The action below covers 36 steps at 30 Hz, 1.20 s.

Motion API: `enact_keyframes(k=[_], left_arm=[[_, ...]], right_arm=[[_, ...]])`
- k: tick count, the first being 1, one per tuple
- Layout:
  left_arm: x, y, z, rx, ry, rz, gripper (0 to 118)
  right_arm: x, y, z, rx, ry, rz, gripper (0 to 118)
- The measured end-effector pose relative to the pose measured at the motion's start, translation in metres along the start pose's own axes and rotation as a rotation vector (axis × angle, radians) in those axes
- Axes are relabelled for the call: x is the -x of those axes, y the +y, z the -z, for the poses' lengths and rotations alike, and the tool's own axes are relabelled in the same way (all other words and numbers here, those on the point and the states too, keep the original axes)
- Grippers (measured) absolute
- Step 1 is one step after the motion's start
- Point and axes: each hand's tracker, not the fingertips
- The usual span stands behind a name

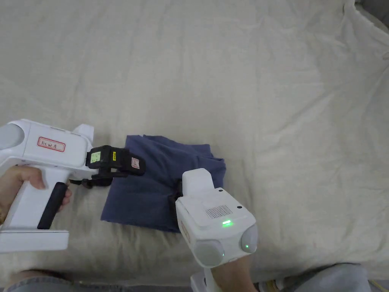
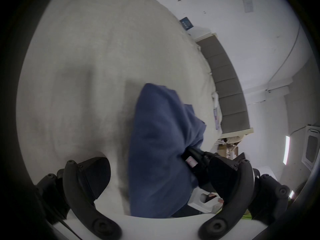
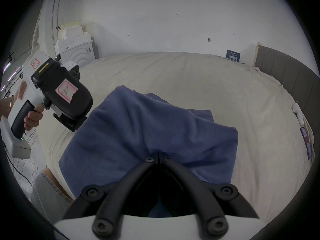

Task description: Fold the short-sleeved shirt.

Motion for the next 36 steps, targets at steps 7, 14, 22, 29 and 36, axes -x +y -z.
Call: enact_keyframes(k=[7,14,22,29,36], left_arm=[[-0.009,-0.006,0.035,-0.003,0.093,0.035,24],[-0.065,-0.013,0.032,-0.043,0.272,0.001,19],[-0.102,-0.014,-0.032,-0.117,0.328,-0.015,18],[-0.099,-0.014,-0.127,-0.187,0.652,-0.043,18],[-0.021,0.021,-0.207,-0.239,1.048,-0.128,17]], right_arm=[[-0.005,0.0,0.002,0.011,0.013,0.024,0],[-0.01,0.011,-0.003,0.041,0.037,0.03,0],[-0.058,0.068,-0.103,-0.231,0.08,0.09,0],[-0.112,0.096,-0.159,-0.379,-0.051,0.081,0],[-0.144,0.083,-0.178,-0.359,-0.214,0.148,0]])
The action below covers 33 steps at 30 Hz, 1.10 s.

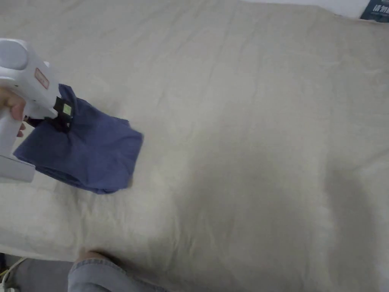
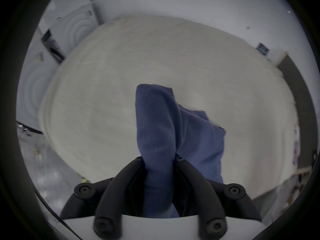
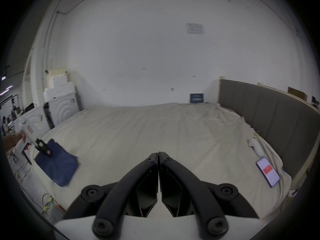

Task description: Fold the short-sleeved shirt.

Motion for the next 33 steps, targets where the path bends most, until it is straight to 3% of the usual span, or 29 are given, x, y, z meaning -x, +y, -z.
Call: enact_keyframes(k=[2,8,9,11,13,18,23,27,30,33], left_arm=[[0.017,0.009,0.014,-0.009,0.128,-0.022,17],[0.048,0.017,0.063,-0.041,0.418,0.092,21],[0.053,0.016,0.07,-0.055,0.46,0.103,27],[0.059,0.013,0.078,-0.059,0.534,0.145,58],[0.065,0.009,0.081,-0.069,0.618,0.168,76],[0.063,0.001,0.038,-0.331,0.718,0.063,88],[0.027,0.0,-0.035,-0.625,0.633,0.072,89],[-0.035,-0.018,-0.101,-0.848,0.439,0.056,89],[-0.079,-0.033,-0.142,-0.956,0.235,-0.034,89],[-0.116,-0.046,-0.161,-1.036,0.116,-0.029,88]], right_arm=[[-0.009,-0.007,0.001,0.02,-0.036,0.017,0],[-0.017,-0.013,0.01,0.054,-0.124,0.069,0],[-0.019,-0.012,0.011,0.054,-0.134,0.103,0],[-0.022,-0.01,0.014,0.051,-0.148,0.126,0],[-0.014,-0.005,0.015,0.051,-0.151,0.126,0],[-0.009,-0.001,0.022,0.065,-0.125,0.121,0],[-0.006,0.009,0.019,0.035,-0.072,0.087,0],[-0.01,0.019,0.011,-0.003,-0.039,0.062,0],[-0.014,0.026,0.001,-0.035,-0.028,0.006,0],[-0.018,0.034,-0.01,-0.073,-0.013,-0.023,0]])
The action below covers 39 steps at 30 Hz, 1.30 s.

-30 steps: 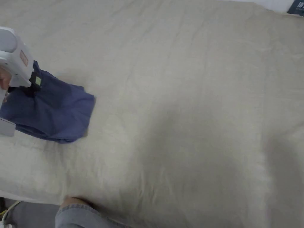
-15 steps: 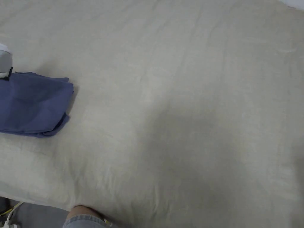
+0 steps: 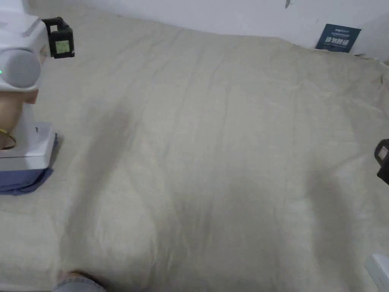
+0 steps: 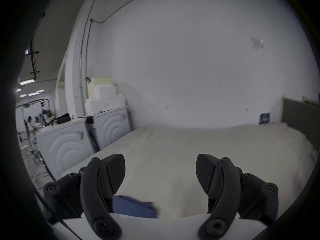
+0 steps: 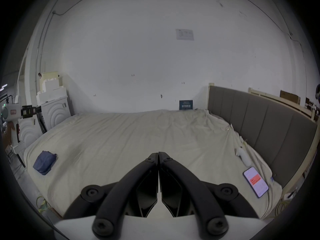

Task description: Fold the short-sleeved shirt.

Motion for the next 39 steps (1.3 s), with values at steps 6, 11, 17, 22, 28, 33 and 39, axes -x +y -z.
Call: enact_keyframes(k=[6,11,17,22,28,33,39], left_arm=[[-0.059,-0.018,-0.044,-0.087,-0.186,-0.094,64],[-0.091,-0.046,-0.073,-0.08,-0.233,-0.12,12],[-0.111,-0.08,-0.098,-0.06,-0.301,-0.048,0],[-0.117,-0.099,-0.108,-0.032,-0.317,-0.045,0],[-0.119,-0.117,-0.114,-0.005,-0.317,-0.008,0],[-0.119,-0.129,-0.118,0.033,-0.329,-0.018,0],[-0.12,-0.139,-0.126,0.064,-0.341,-0.023,0]], right_arm=[[-0.006,0.008,-0.018,-0.089,0.001,0.029,0],[-0.007,0.008,-0.028,-0.137,0.01,0.055,0],[-0.002,0.0,-0.033,-0.18,-0.001,0.025,0],[0.008,-0.015,-0.032,-0.174,-0.012,-0.021,0],[0.013,-0.049,-0.025,-0.128,-0.001,-0.05,0],[0.012,-0.067,-0.02,-0.078,0.001,-0.035,0],[0.01,-0.074,-0.02,-0.061,0.0,-0.027,0]])
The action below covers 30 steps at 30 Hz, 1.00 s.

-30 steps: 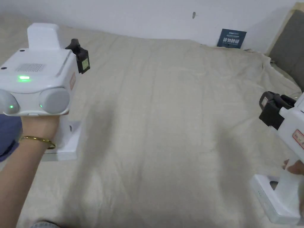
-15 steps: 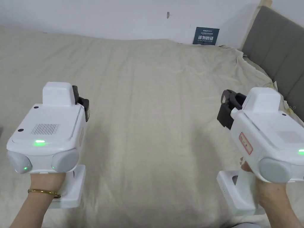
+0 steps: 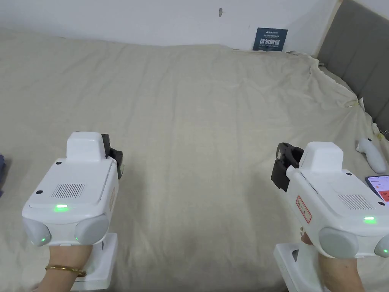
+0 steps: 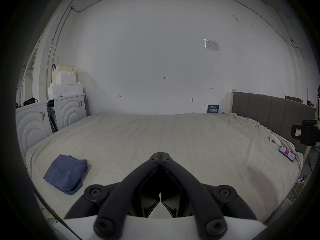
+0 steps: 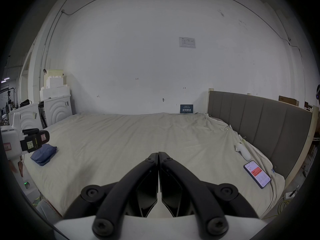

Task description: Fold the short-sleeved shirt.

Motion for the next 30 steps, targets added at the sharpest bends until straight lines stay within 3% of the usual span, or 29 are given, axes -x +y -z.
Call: enact_keyframes(k=[30], left_arm=[[-0.001,-0.01,-0.004,0.032,-0.012,0.001,0]], right_arm=[[0.008,0.006,-0.006,-0.021,0.006,-0.013,0]])
